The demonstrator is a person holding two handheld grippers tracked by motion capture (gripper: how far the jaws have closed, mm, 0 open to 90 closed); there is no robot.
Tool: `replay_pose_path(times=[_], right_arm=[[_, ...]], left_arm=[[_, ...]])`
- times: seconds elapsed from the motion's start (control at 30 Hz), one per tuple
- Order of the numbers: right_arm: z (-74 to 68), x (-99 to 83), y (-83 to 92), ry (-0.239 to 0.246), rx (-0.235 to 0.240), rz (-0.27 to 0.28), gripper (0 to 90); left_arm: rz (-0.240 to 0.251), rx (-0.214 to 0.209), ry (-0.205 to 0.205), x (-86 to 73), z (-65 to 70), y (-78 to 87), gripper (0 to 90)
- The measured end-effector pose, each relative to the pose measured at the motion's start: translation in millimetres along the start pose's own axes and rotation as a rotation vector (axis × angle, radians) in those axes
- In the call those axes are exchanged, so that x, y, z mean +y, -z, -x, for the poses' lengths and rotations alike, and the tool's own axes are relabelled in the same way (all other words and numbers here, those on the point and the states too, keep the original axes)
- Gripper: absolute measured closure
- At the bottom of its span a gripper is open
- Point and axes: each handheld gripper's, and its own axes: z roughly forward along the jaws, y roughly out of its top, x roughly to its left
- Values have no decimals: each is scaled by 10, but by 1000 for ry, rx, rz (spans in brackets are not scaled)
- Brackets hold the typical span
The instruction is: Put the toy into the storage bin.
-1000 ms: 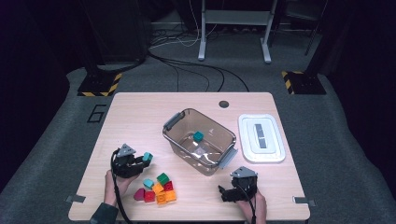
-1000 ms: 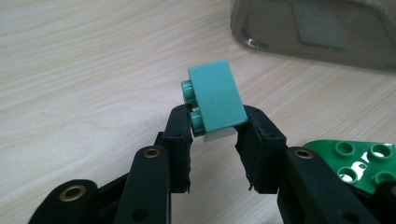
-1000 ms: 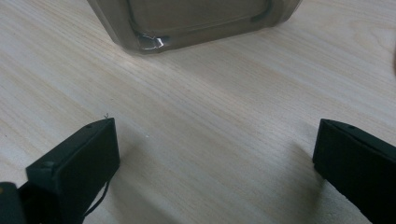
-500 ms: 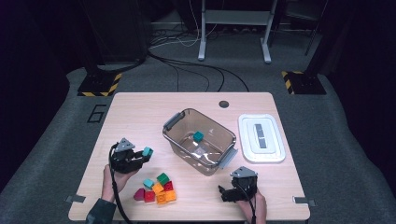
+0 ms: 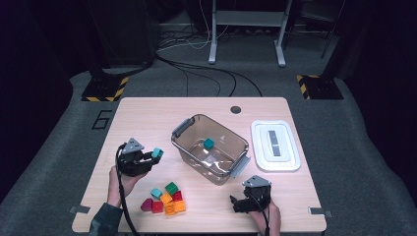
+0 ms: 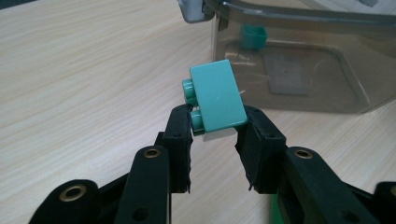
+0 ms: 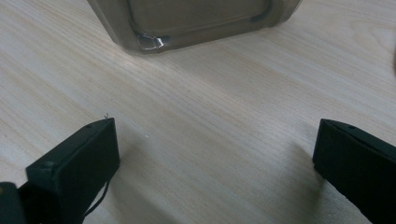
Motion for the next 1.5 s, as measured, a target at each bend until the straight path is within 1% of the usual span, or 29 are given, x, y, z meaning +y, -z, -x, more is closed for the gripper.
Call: replay_pose_path(times=[0.07, 0.13, 0.27, 0.5, 0.73, 0.87, 0.9, 0.97, 1.13, 1.27, 1.37, 1.4, 1.43, 1.47, 1.5], right_arm=[[0, 0, 0, 0, 0, 0, 0], [0, 0, 0, 0, 0, 0, 0], [0, 0, 0, 0, 0, 0, 0], [0, 0, 0, 0, 0, 0, 0], [0, 0, 0, 0, 0, 0, 0], [0, 0, 0, 0, 0, 0, 0], [0, 0, 0, 0, 0, 0, 0], [0, 0, 0, 0, 0, 0, 0], [0, 0, 0, 0, 0, 0, 0], [0, 0, 0, -1, 0, 1, 0], [-10, 3, -2, -16, -4, 2, 0], [-10, 3, -2, -17, -5, 2, 0], [-3, 0, 3, -4, 1, -2, 0], [-3, 0, 2, -5, 1, -2, 0], [-3, 0, 3, -5, 1, -2, 0]], left_arm=[[2, 4, -3, 23, -4, 14, 655], [16, 7, -3, 73, -9, 45, 655], [28, 14, -11, 145, -11, 78, 655], [45, 18, -40, 337, -13, 127, 656], [54, 14, -67, 514, 8, 123, 657], [56, 11, -81, 599, 26, 94, 658], [54, 4, -83, 629, 29, 88, 658], [63, 2, -84, 674, 43, 66, 659], [60, -12, -111, 804, 84, 11, 676], [41, -21, -125, 889, 101, -69, 676], [29, -32, -139, 969, 143, -165, 676], [26, -35, -142, 987, 161, -193, 677], [20, -42, -142, 998, 183, -221, 676], [23, -41, -145, 1003, 205, -257, 676], [10, -47, -153, 1009, 212, -275, 676]])
